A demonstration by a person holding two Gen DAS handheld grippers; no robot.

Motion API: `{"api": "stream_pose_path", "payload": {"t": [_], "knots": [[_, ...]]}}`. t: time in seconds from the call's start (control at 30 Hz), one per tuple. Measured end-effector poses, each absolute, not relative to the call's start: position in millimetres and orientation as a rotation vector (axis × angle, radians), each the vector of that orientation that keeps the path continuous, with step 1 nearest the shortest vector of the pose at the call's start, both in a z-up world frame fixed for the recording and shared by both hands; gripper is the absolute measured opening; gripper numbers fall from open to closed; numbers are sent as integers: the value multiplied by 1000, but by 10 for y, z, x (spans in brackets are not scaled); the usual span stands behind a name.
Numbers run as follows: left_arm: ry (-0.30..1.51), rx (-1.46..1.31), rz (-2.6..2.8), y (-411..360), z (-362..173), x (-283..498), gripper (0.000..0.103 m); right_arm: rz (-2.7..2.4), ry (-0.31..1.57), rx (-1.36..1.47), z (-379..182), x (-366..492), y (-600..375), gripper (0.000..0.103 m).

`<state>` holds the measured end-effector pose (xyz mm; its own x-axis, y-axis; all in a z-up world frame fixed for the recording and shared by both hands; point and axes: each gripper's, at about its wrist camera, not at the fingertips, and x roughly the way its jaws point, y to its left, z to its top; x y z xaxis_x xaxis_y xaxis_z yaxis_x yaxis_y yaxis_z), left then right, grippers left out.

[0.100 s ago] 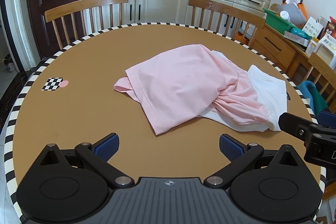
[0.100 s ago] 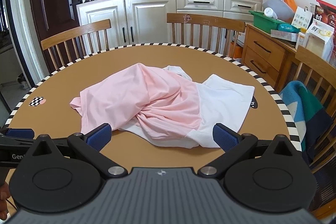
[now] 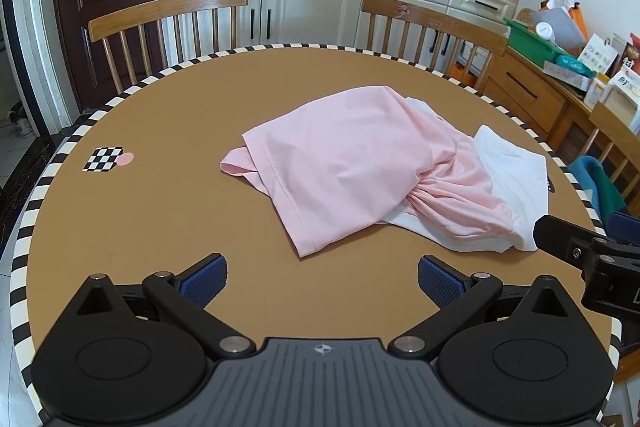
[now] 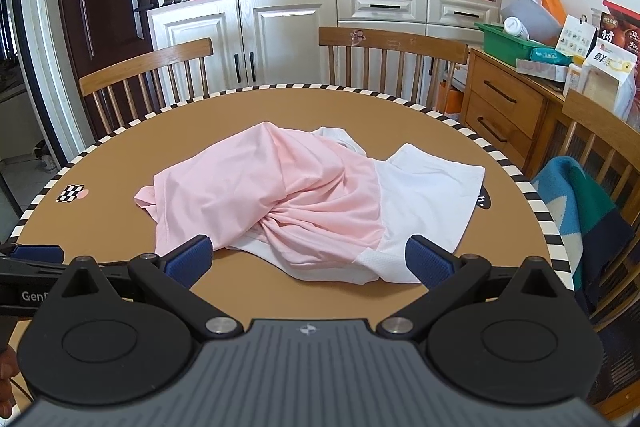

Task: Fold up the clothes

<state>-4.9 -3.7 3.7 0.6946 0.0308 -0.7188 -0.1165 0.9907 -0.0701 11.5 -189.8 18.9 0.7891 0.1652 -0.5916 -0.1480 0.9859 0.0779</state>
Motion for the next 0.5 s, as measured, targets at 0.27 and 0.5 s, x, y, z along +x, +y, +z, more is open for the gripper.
{"api": "stream_pose_path", "payload": {"t": [0.27, 0.5], "knots": [[801, -109, 84, 54, 12, -47, 103, 178, 644, 30, 157, 174, -1869, 103], [806, -111, 97, 45, 30, -59, 103, 179, 671, 32, 151, 141, -1894, 103]]}}
